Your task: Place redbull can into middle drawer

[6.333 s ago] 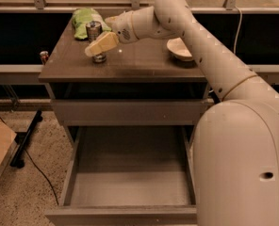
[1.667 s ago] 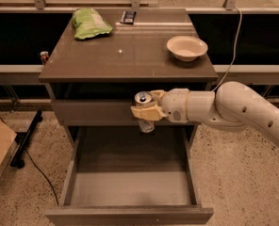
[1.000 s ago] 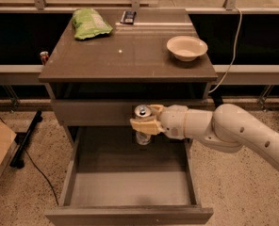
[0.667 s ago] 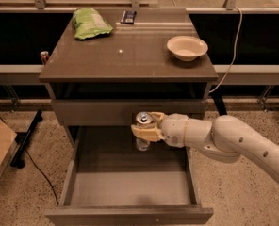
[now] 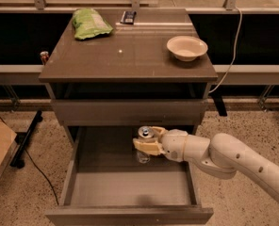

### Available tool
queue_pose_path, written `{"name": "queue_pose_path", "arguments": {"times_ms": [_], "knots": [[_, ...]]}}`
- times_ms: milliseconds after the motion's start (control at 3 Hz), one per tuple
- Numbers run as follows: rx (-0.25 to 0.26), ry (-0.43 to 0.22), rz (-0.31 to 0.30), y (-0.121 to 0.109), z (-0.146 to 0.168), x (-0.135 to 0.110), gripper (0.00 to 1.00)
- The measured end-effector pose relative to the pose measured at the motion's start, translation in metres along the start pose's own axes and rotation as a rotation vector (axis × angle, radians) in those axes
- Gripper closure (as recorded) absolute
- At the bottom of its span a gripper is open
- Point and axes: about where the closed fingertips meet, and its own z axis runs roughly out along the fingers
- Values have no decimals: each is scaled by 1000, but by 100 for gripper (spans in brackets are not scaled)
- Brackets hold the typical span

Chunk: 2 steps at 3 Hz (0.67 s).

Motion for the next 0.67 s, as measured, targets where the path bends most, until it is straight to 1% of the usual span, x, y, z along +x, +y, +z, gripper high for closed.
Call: {"name": "queue_pose_path", "arguments": {"times_ms": [333,667], "knots": [[3,-1,39,-2,1,35,100],[4,-2,52,-4,3,54,100]]}}
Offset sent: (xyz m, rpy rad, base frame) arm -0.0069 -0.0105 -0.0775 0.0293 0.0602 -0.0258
